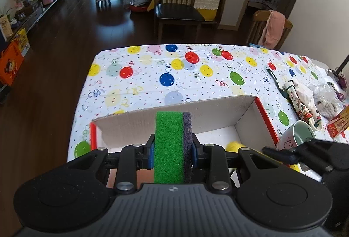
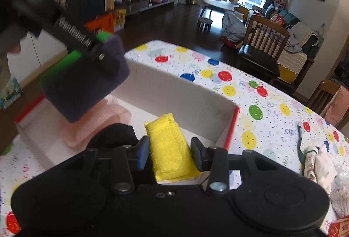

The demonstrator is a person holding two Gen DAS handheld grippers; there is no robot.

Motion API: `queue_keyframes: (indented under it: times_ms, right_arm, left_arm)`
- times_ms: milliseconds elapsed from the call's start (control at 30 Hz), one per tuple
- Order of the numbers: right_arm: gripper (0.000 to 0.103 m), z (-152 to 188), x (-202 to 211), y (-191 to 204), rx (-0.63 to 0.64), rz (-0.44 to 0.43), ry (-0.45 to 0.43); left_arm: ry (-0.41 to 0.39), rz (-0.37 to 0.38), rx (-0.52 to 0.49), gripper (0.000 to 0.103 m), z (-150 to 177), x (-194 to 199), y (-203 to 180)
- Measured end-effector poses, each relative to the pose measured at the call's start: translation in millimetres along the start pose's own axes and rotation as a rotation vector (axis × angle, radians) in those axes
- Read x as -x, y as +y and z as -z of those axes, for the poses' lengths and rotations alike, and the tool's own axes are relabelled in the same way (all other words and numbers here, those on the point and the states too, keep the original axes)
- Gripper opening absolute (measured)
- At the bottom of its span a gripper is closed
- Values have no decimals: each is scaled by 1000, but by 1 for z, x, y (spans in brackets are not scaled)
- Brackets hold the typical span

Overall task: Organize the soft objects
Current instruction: 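Carry the green sponge and yellow sponge over the box with both grippers, then open both grippers to drop the sponges into the box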

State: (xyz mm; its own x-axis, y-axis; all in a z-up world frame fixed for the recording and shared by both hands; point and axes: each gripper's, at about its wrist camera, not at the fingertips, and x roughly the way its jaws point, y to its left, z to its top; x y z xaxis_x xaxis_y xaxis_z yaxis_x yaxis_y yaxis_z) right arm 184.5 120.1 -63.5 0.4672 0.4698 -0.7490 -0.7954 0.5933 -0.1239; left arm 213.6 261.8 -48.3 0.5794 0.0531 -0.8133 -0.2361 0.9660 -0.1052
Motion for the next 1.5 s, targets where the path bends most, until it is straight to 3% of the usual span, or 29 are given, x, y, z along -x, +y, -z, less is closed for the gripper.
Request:
queue_keyframes:
  times_ms: [400, 767, 933, 1133, 1167, 1200, 1233, 1267, 1500]
  right_arm:
    - [40, 11, -35, 15, 35, 20, 99]
    - [38, 17, -37, 25, 65, 9, 121]
    - [42, 16, -36, 24, 80, 9, 109]
    - [55, 16, -28, 18, 30, -39, 87]
    - [57, 15, -26, 18, 25, -43, 82]
    - [58, 15, -24, 16, 18, -49, 77]
    - [59, 14, -22, 15, 10, -56, 72]
    - [61, 14, -19, 14, 0, -64, 66]
    - [65, 18, 5, 8, -57, -95, 32]
  left_arm:
    - [87, 87, -70, 29, 0, -55, -20]
    - [136, 77, -92, 29, 14, -80, -20]
    - [156, 67, -86, 30, 20, -83, -20]
    - [158, 49, -93, 31, 27, -82, -20]
    - [154, 49, -93, 33, 28, -80, -20]
    - [150, 49, -93, 47, 28, -78, -20]
    - [146, 51, -92, 67, 28, -76, -20]
    - [138, 56, -89, 73, 28, -74, -19]
    - [72, 65, -85, 74, 29, -48, -19]
